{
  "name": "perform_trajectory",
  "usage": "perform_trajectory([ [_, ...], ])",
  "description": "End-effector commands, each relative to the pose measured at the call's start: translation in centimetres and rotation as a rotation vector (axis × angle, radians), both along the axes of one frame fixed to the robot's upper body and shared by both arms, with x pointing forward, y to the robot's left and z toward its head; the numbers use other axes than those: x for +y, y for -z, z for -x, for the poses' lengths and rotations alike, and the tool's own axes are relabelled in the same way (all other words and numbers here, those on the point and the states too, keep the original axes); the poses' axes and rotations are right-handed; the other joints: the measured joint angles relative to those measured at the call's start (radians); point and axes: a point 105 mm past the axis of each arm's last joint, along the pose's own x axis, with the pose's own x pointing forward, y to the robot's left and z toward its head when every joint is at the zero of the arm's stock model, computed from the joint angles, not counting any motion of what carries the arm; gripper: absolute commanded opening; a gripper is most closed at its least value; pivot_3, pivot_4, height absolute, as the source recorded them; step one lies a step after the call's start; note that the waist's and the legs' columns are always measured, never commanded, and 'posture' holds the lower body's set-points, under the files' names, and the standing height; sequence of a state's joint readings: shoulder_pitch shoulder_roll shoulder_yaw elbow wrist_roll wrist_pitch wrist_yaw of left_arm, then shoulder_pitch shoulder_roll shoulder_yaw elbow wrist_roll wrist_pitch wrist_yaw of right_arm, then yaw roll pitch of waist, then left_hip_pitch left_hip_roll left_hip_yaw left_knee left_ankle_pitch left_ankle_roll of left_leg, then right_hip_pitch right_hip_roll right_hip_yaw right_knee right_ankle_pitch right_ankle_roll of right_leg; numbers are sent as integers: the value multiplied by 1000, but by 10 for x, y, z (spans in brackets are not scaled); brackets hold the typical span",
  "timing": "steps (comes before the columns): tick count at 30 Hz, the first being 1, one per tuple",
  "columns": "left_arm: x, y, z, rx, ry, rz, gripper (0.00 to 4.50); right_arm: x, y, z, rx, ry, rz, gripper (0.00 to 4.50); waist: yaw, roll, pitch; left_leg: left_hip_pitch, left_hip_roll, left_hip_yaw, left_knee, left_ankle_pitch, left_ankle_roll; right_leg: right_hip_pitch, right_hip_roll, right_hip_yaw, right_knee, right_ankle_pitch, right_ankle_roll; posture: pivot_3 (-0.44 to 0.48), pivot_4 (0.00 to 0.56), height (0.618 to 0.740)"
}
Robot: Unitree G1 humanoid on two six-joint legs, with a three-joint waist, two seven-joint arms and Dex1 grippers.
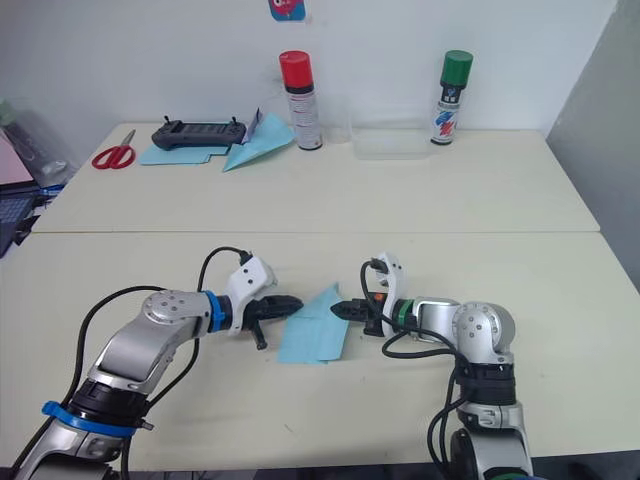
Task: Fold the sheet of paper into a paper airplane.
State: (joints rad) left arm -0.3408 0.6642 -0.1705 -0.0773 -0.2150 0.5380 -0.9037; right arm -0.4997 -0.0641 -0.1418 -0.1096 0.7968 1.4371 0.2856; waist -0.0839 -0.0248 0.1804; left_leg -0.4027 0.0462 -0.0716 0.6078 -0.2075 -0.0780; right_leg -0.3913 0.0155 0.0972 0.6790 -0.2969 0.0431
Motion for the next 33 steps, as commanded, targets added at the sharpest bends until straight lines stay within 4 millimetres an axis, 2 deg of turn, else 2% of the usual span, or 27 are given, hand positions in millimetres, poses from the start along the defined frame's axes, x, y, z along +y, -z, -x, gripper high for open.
perform_trajectory([
  [1, -9, 5, 9, 24, 26, 15, 0, 1, -8, -2, -38, -3, -22, 41, 0, 0, 0, 0, 0, 0, 0, 0, 0, 0, 0, 0, 0, 0, 0, 0, 150, 740],
  [6, -19, 7, 12, 30, 57, 22, 0, 7, -10, -5, -52, -16, -24, 41, 1, 0, 0, 0, 0, 0, 0, 0, 0, 0, 0, 0, 0, 0, 0, 0, 150, 740],
  [10, -21, 13, 16, -8, 114, -46, 0, 9, -10, -7, -56, -19, -20, 41, 1, 0, 0, 0, 0, 0, 0, 0, 0, 0, 0, 0, 0, 0, 0, 0, 150, 740],
  [22, -28, 15, 4, -95, 177, -102, 0, 10, -8, -6, -68, -25, -1, 41, 16, 0, 0, 0, -1, 0, 0, 0, 0, 1, -1, 0, 0, 0, 0, 0, 150, 740],
  [25, -27, 14, 2, -100, 181, -105, 0, 12, -12, -5, -69, -34, -30, 654, 20, 0, 0, 1, -1, 0, 0, 0, 0, 1, -1, 0, 0, 0, 0, 0, 150, 740],
  [29, -27, 13, -1, -108, 182, -107, 0, 15, -27, -3, -95, -57, -112, 2010, 25, 0, 0, 0, -1, 0, 0, 0, 0, 1, -1, 0, 0, 0, 0, 0, 150, 740],
  [33, -28, 13, -2, -113, 186, -104, 0, 17, -35, 2, -88, -86, -163, 2010, 26, 0, 0, 0, -1, 0, 0, 0, 0, 1, -1, 0, 0, 0, 0, 0, 150, 740],
])
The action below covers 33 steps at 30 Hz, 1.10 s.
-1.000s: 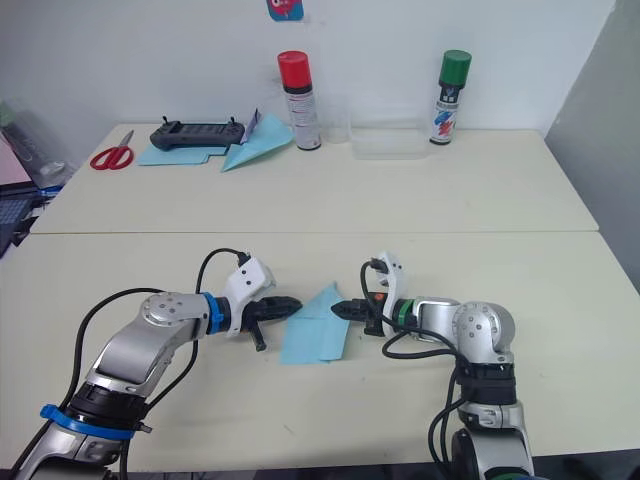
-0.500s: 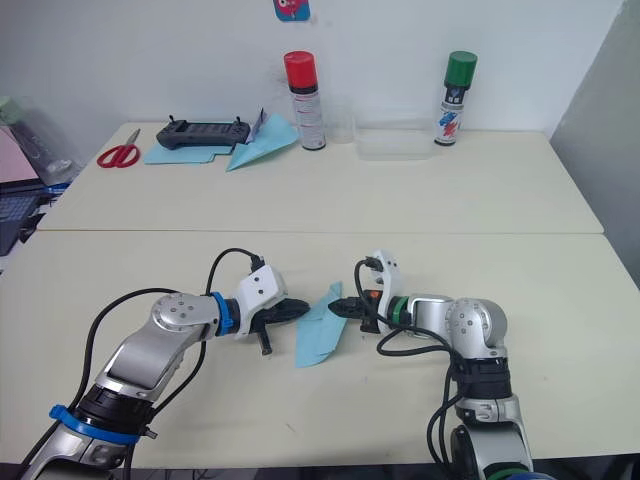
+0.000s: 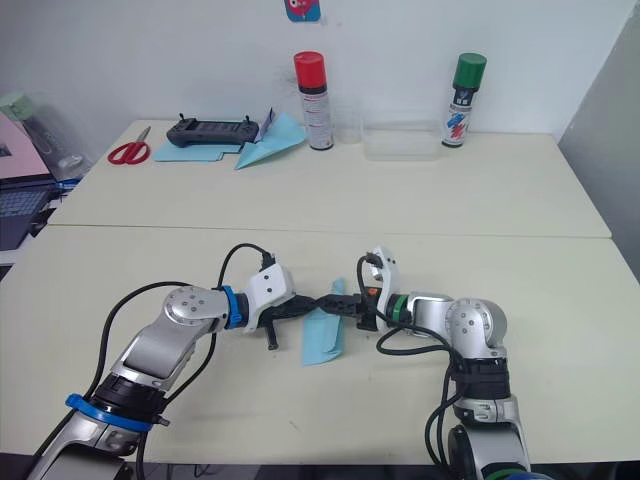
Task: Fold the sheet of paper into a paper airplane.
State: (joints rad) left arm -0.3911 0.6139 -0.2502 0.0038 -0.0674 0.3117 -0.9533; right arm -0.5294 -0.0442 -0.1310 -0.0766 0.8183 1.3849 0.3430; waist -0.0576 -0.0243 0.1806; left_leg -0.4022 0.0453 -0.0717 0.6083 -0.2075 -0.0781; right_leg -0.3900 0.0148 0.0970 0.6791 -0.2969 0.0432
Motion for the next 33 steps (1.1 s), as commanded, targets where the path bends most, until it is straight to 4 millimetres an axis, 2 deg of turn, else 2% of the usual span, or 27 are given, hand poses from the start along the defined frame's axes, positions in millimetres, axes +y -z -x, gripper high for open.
perform_trajectory([
  [1, -5, 10, 3, 28, 21, -17, 0, 5, -22, 5, -51, -44, -79, 2010, 0, 0, 0, 0, 0, 0, 0, 0, 0, 0, 0, 0, 0, 0, 0, 0, 150, 740],
  [7, -6, 10, 4, 27, 28, -16, 0, 4, -21, 5, -38, -41, -79, 2010, 0, 0, 0, 0, 0, 0, 0, 0, 0, 0, 0, 0, 0, 0, 0, 0, 150, 740],
  [13, -8, 7, 2, 14, 27, -2, 0, -1, -12, 4, -33, -28, -13, 2010, 0, 0, 0, 0, 0, 0, 0, 0, 0, 0, 0, 0, 0, 0, 0, 0, 150, 740],
  [22, -24, -18, 4, -2, 44, 148, 0, -13, 3, 0, -5, 20, 63, 2010, -1, 0, 0, -1, 0, 0, 0, 0, 0, -1, 0, 0, 0, 0, 0, 0, 150, 740],
  [28, -25, -13, 8, 22, 68, 118, 0, -13, 4, -1, -3, 31, 70, 2010, -6, 1, 1, -2, 1, 0, 0, 0, 0, -2, 1, 0, 0, 0, 0, 0, 150, 740],
  [33, -17, 7, 16, 100, 92, 15, 0, -15, 5, -3, -3, 44, 73, 2010, -9, 1, 1, -2, 1, 0, 0, 0, 0, -2, 1, 0, 0, 0, 0, 0, 150, 740],
])
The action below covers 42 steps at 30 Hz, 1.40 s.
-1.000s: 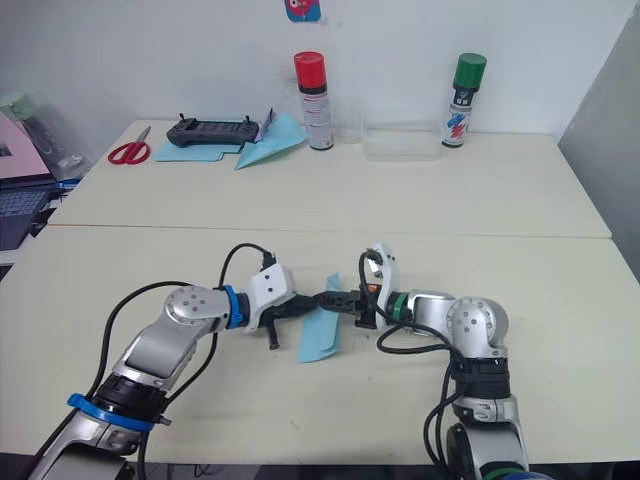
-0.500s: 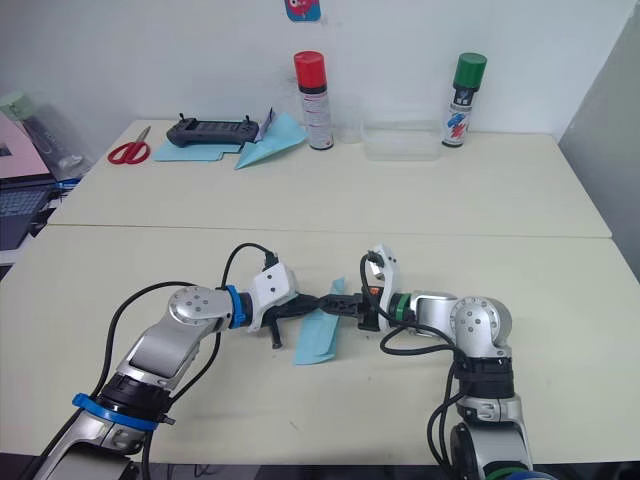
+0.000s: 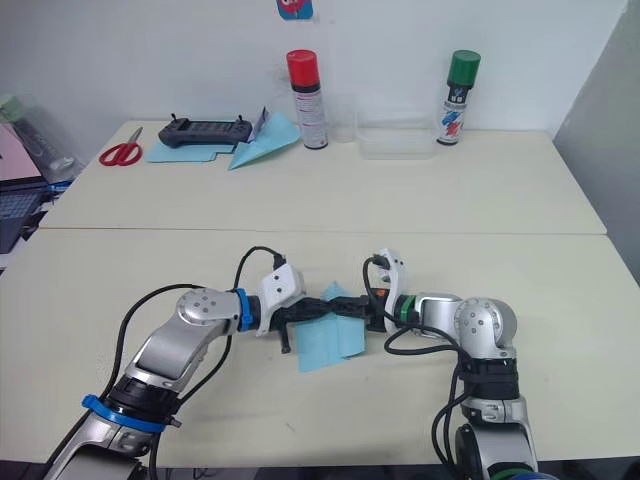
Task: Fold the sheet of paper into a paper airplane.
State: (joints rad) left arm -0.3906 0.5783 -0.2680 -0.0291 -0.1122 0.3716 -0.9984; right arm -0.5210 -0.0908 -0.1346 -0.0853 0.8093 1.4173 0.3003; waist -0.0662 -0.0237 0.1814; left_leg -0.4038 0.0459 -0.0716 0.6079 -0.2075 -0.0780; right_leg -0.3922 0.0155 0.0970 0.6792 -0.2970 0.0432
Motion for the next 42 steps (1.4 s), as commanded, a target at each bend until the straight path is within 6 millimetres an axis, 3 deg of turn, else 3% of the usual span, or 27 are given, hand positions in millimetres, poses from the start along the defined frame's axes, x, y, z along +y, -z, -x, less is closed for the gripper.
perform_trajectory([
  [1, 3, 9, 5, 22, 33, -65, 0, 0, -6, 0, -24, 3, -17, 2010, -1, 0, 0, 0, 0, 0, 0, 0, 0, 0, 0, 0, 0, 0, 0, 0, 150, 740],
  [9, -3, 22, -5, 23, 30, -92, 0, -1, -8, -1, -31, 8, -22, 2010, 4, 0, 0, 2, 0, 0, 1, 0, 0, 3, 0, 0, 0, 0, 0, 0, 150, 740],
  [16, -4, 21, -8, 17, 23, -77, 0, -2, -18, -2, -63, -4, -49, 2010, 9, 0, 0, 2, -1, 0, 1, 0, 0, 3, 0, 0, 0, 0, 0, 0, 150, 740],
  [19, -4, 20, -8, 17, 24, -74, 0, 0, -20, 0, -56, -15, -73, 2856, 9, 0, 0, 2, -1, 0, 1, 0, 0, 3, 0, 0, 0, 0, 0, 0, 150, 740],
  [23, -3, 19, -8, 14, 20, -69, 0, 1, -27, -2, -56, -13, -112, 4380, 9, 0, 0, 2, -1, 0, 1, 0, 0, 3, 0, 0, 0, 0, 0, 0, 150, 740],
  [24, -3, 19, -8, 14, 19, -69, 0, 1, -29, -2, -54, -12, -124, 4451, 9, 0, 0, 2, -1, 0, 1, 0, 0, 3, 0, 0, 0, 0, 0, 0, 150, 740],
  [31, -2, 17, -9, 8, 12, -65, 0, 5, -41, -1, 4, -22, -231, 4451, 9, 0, 0, 2, 0, 0, 1, 0, 0, 3, 0, 0, 0, 0, 0, 0, 150, 740],
  [40, -2, 16, -12, -13, 2, -70, 0, 14, -24, 5, 68, -19, -227, 4451, 8, 0, 0, 2, 0, 0, 1, 0, 0, 3, 0, 0, 1, 0, 0, 0, 150, 740],
  [42, -2, 16, -11, -12, 2, -70, 0, 14, -22, 3, 82, -5, -232, 4083, 7, 0, 0, 3, 0, 0, 1, 0, 0, 3, 0, 0, 1, 0, 0, 0, 150, 740],
])
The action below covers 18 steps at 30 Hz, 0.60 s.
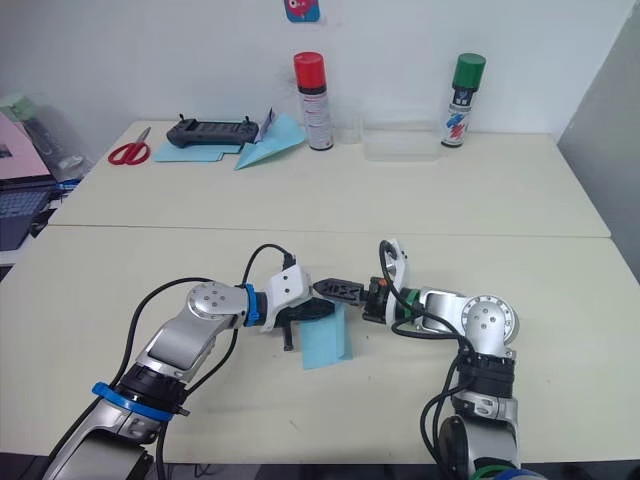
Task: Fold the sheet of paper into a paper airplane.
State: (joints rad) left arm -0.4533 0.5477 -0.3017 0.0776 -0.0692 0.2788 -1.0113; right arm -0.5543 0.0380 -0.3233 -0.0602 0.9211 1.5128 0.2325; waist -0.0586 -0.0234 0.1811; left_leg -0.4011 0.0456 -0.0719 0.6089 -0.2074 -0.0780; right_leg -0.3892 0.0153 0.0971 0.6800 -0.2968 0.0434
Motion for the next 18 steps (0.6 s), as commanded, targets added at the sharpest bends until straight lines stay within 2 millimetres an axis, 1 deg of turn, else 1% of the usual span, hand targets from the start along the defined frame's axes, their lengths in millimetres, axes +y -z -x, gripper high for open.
perform_trajectory([
  [1, 6, 14, -1, 26, -41, -46, 0, 6, -1, 1, 10, -6, -25, 3874, 0, 0, 0, 0, 0, 0, 0, 0, 0, 0, 0, 0, 0, 0, 0, 0, 150, 740],
  [8, 8, 16, 1, 19, -40, -59, 0, 6, 2, 1, 42, 8, -51, 1420, 0, 0, 0, 0, 0, 0, 0, 0, 0, 0, 0, 0, 0, 0, 0, 0, 150, 740],
  [9, 8, 16, 1, 18, -41, -59, 0, 6, 2, 1, 45, 8, -54, 893, 0, 0, 0, 0, 0, 0, 0, 0, 0, 0, 0, 0, 0, 0, 0, 0, 150, 740],
  [10, 8, 17, 2, 18, -41, -58, 0, 7, 7, 2, 56, 5, -33, 701, 0, 0, 0, 0, 0, 0, 0, 0, 0, 0, 0, 0, 0, 0, 0, 0, 150, 740],
  [12, 8, 17, 2, 18, -43, -58, 0, 9, 15, 4, 67, 1, 1, 29, 0, 0, 0, 0, 0, 0, 0, 0, 0, 0, 0, 0, 0, 0, 0, 0, 150, 740],
  [18, 10, 17, 3, 25, -44, -63, 0, 11, 24, 5, 35, -4, 63, 29, 0, 0, 0, 0, 0, 0, 0, 0, 0, 0, 0, 0, 0, 0, 0, 0, 150, 740],
])
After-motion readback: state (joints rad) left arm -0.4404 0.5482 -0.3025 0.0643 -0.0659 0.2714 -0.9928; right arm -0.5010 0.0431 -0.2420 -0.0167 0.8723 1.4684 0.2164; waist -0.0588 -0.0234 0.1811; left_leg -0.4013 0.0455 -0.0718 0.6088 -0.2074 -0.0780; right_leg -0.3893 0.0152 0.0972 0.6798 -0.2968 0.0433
